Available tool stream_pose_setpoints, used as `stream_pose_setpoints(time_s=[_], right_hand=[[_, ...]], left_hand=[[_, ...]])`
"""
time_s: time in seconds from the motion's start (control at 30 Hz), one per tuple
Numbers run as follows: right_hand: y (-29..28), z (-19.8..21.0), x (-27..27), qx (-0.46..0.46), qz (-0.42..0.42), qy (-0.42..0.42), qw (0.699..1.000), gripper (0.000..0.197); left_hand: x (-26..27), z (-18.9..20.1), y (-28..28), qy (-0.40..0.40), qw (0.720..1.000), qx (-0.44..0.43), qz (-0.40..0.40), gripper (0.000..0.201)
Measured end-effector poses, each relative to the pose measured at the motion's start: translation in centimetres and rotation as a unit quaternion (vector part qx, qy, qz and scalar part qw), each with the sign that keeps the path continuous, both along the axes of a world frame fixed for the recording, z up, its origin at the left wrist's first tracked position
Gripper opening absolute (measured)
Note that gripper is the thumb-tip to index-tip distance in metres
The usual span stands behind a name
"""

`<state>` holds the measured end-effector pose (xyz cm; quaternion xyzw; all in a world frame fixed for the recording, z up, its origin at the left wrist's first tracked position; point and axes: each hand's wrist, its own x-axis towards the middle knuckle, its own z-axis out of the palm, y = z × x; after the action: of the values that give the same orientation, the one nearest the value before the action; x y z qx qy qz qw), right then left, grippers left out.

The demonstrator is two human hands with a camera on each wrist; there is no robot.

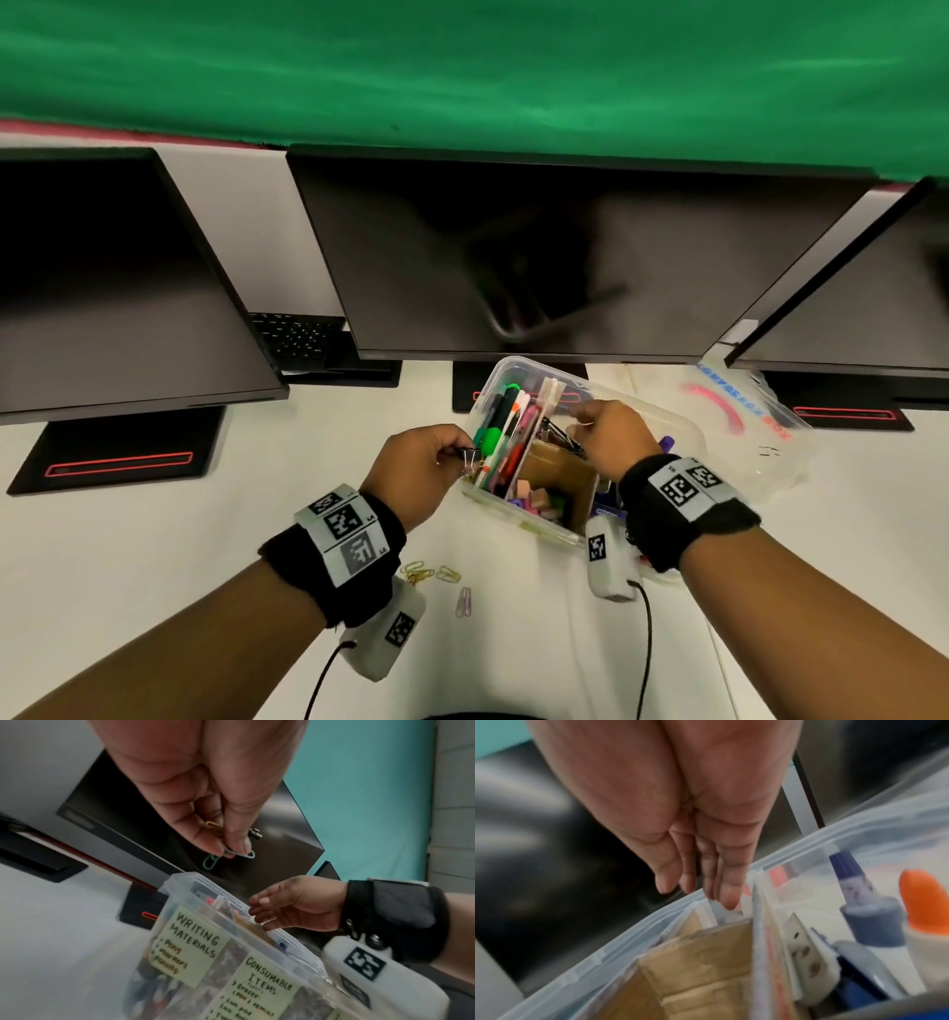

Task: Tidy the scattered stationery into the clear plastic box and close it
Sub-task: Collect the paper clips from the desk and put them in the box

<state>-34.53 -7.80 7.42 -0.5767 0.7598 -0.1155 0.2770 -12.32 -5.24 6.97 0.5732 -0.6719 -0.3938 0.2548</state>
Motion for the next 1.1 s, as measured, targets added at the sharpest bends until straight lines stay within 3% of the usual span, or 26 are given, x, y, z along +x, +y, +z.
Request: stream_pose_setpoints(time_s=[0.2,0.3,0.5,0.77,1.1], right_hand=[[6.3,0.7,-2.6,-0.014,0.201,0.05,0.978,0.024],[9.4,-0.6,-4.3,0.008,0.288,0.076,0.955,0.04],[11.8,-3.5,-5.4,-0.034,0.285,0.05,0.957,0.04],[11.8,-3.1,-5.5,-0.015,0.327,0.053,0.944,0.042],[11.3,-2.6,-5.7,0.0,0.367,0.051,0.929,0.044]], left_hand=[[-2.0,1.2,-1.2,-0.037,0.999,-0.017,-0.032,0.023],[-3.2,2.1,-2.1,-0.061,0.996,-0.037,-0.045,0.02],[-6.5,1.9,-2.3,-0.104,0.991,-0.054,-0.059,0.026],[-10.9,0.3,-2.1,-0.15,0.986,-0.044,-0.064,0.026],[-11.5,-0.8,-3.6,-0.268,0.96,-0.015,-0.083,0.025]])
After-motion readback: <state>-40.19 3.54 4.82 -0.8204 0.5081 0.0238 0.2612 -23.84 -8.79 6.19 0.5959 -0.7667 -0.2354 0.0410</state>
